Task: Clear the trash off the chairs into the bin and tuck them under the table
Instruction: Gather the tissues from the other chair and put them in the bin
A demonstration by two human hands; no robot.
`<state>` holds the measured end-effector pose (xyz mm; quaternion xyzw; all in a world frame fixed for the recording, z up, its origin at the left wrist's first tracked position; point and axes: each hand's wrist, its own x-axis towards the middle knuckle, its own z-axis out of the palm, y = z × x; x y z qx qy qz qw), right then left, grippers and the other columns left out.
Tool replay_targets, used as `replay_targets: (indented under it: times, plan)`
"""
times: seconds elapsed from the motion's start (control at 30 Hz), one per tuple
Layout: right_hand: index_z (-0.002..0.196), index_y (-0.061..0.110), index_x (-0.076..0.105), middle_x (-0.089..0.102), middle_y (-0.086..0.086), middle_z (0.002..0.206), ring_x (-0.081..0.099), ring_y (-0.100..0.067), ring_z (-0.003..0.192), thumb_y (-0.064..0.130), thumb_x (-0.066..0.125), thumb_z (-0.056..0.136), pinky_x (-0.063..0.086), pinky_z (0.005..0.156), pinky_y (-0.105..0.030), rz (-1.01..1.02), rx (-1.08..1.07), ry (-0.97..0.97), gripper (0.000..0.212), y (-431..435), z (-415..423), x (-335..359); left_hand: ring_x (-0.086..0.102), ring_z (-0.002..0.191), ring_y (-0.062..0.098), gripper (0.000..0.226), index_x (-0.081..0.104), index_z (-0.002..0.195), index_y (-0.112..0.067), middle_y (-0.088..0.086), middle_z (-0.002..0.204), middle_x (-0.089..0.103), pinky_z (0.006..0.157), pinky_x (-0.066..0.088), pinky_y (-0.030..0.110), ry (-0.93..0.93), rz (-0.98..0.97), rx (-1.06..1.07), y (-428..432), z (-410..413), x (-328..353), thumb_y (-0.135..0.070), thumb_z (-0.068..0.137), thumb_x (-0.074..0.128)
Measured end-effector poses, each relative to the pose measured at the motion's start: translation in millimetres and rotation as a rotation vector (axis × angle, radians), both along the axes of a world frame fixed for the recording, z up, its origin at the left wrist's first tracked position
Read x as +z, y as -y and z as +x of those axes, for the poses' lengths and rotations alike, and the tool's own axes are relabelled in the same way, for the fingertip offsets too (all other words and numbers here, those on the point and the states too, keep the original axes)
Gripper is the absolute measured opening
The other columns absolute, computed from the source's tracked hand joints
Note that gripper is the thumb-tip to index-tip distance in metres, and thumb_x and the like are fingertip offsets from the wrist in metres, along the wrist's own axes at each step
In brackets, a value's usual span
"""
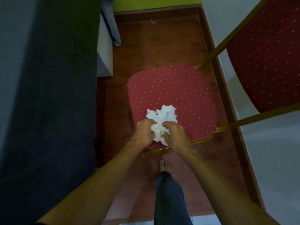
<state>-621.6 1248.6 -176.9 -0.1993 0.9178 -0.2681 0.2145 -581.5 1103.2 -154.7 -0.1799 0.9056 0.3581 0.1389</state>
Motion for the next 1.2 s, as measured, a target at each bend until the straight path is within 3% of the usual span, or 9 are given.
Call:
replay_targets:
  times: [0.07, 0.17, 0.37, 0.47, 0.6, 0.8, 0.97, 1.07, 1.2]
  plan:
    - [0.103, 0.006, 0.070, 0.072, -0.010, 0.096, 0.065, -0.030, 0.083, 0.000, 0.064, 0.086, 0.054, 0.071, -0.040, -0.088, -0.065, -0.034, 0.019, 6, 32, 17, 0.055, 0.069, 0.013, 0.020, 0.072, 0.081, -0.008, -0.001, 0.078, 0.062, 0.051, 0.038, 0.007, -0.096, 0.036, 0.051, 9, 34, 20, 0.004, 0.071, 0.058]
    - [0.098, 0.007, 0.072, 0.069, -0.003, 0.090, 0.059, -0.020, 0.078, -0.001, 0.065, 0.085, 0.040, 0.063, -0.019, -0.216, -0.122, -0.083, 0.017, 20, 90, 52, 0.056, 0.073, 0.008, 0.027, 0.076, 0.090, -0.009, -0.001, 0.085, 0.068, 0.057, 0.039, 0.001, -0.184, 0.047, 0.069, 24, 93, 57, 0.002, 0.071, 0.061]
    - [0.089, 0.011, 0.070, 0.067, 0.004, 0.082, 0.054, -0.005, 0.068, 0.004, 0.066, 0.085, 0.037, 0.062, -0.007, -0.379, -0.129, -0.160, 0.010, 59, 215, 138, 0.061, 0.074, 0.008, 0.021, 0.076, 0.087, -0.019, -0.007, 0.082, 0.068, 0.059, 0.041, 0.002, -0.286, 0.049, 0.166, 53, 223, 145, -0.007, 0.074, 0.065]
    - [0.085, 0.013, 0.068, 0.067, 0.005, 0.081, 0.055, -0.002, 0.067, 0.002, 0.065, 0.083, 0.039, 0.062, -0.007, -0.477, -0.093, -0.201, 0.012, 79, 280, 188, 0.061, 0.081, 0.007, 0.027, 0.076, 0.099, -0.018, -0.004, 0.093, 0.072, 0.067, 0.041, 0.009, -0.337, 0.012, 0.287, 67, 293, 186, -0.005, 0.077, 0.066]
    - [0.094, 0.009, 0.072, 0.073, -0.002, 0.086, 0.065, -0.018, 0.077, 0.002, 0.067, 0.082, 0.049, 0.067, -0.027, -0.559, -0.021, -0.178, 0.015, 103, 354, 236, 0.059, 0.070, -0.005, 0.025, 0.077, 0.098, -0.024, -0.014, 0.084, 0.068, 0.062, 0.041, 0.001, -0.482, -0.010, 0.376, 88, 384, 232, -0.014, 0.076, 0.071]
    - [0.097, 0.010, 0.075, 0.075, -0.002, 0.089, 0.066, -0.020, 0.083, 0.000, 0.066, 0.082, 0.050, 0.074, -0.032, -0.555, 0.129, -0.072, 0.019, 151, 437, 257, 0.062, 0.075, -0.006, 0.034, 0.076, 0.099, -0.026, -0.015, 0.081, 0.071, 0.061, 0.042, 0.002, -0.494, 0.015, 0.518, 124, 490, 251, -0.007, 0.072, 0.070]
    - [0.093, 0.015, 0.073, 0.070, 0.005, 0.083, 0.058, -0.009, 0.076, 0.007, 0.067, 0.083, 0.041, 0.063, -0.014, -0.506, 0.242, -0.006, 0.014, 189, 486, 242, 0.062, 0.072, 0.002, 0.033, 0.076, 0.100, -0.023, -0.009, 0.083, 0.072, 0.060, 0.039, 0.000, -0.462, -0.059, 0.588, 149, 556, 244, -0.006, 0.073, 0.067]
    - [0.092, 0.017, 0.071, 0.068, 0.007, 0.082, 0.058, -0.009, 0.076, 0.011, 0.067, 0.084, 0.041, 0.063, -0.020, -0.447, 0.309, 0.042, 0.010, 209, 504, 226, 0.066, 0.078, 0.010, 0.033, 0.076, 0.099, -0.023, -0.005, 0.086, 0.076, 0.061, 0.041, 0.004, -0.421, -0.063, 0.639, 163, 582, 229, -0.006, 0.073, 0.066]
    - [0.083, 0.021, 0.069, 0.063, 0.012, 0.071, 0.053, 0.002, 0.063, 0.011, 0.070, 0.080, 0.038, 0.055, -0.011, -0.398, 0.313, 0.185, 0.011, 235, 516, 191, 0.064, 0.079, 0.009, 0.035, 0.076, 0.102, -0.023, -0.007, 0.089, 0.075, 0.061, 0.039, 0.001, -0.342, -0.045, 0.732, 180, 600, 195, -0.006, 0.074, 0.062]
